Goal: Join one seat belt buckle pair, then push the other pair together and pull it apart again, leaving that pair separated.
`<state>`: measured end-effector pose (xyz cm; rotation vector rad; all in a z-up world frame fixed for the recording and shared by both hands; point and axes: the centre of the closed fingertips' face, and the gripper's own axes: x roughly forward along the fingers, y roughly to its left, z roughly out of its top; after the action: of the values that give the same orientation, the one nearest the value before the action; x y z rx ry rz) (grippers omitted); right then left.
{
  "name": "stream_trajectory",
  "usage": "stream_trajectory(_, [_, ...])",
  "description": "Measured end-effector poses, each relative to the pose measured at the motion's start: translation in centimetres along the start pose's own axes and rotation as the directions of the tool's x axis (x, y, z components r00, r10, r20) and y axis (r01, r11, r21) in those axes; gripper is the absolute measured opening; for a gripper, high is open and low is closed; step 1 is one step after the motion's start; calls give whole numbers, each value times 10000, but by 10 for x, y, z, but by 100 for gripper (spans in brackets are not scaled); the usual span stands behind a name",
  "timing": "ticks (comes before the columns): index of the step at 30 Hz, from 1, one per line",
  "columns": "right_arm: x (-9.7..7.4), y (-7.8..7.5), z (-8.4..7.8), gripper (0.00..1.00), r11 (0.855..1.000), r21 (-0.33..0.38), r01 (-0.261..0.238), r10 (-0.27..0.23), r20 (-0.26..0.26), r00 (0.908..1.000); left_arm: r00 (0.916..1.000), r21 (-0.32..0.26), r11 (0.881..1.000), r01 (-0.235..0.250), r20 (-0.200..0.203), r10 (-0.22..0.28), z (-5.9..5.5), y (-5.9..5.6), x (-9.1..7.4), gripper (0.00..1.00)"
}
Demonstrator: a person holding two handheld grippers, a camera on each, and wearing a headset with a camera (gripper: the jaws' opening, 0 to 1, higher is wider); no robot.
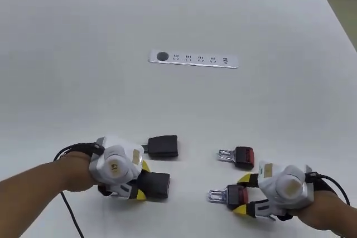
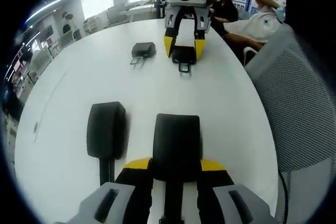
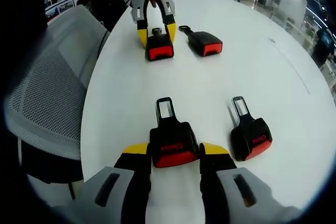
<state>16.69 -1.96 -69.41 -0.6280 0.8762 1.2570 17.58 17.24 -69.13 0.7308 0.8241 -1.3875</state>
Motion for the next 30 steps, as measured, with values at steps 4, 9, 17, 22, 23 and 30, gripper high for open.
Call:
stream_trajectory(4, [0,1,1,35,10000,48,22,-22,-12,10000,10000,-1,10000,2,-66,-2,0,0,1,33])
stream_trajectory(9, [5,2,8,35,10000,61,-13,13,-36,10000,10000,-62,10000,-13,-86,13,1,0,1,33])
stream_trajectory(17, [10,3,17,35,10000,29,25,-25,-87,10000,9998,-150,9999,-49,-203,46,1,0,2,33])
stream_trajectory(22, [14,4,24,35,10000,70,71,-69,-262,9996,9998,-221,9997,-76,-208,72,2,-1,2,33])
stream_trajectory(23, [16,5,25,35,9999,48,104,-103,-288,9995,9998,-223,9997,-85,-207,80,2,-2,2,33])
stream_trajectory(30, [25,8,37,35,9999,122,120,-120,9,9999,9995,-307,9994,-152,-265,144,3,-3,4,33])
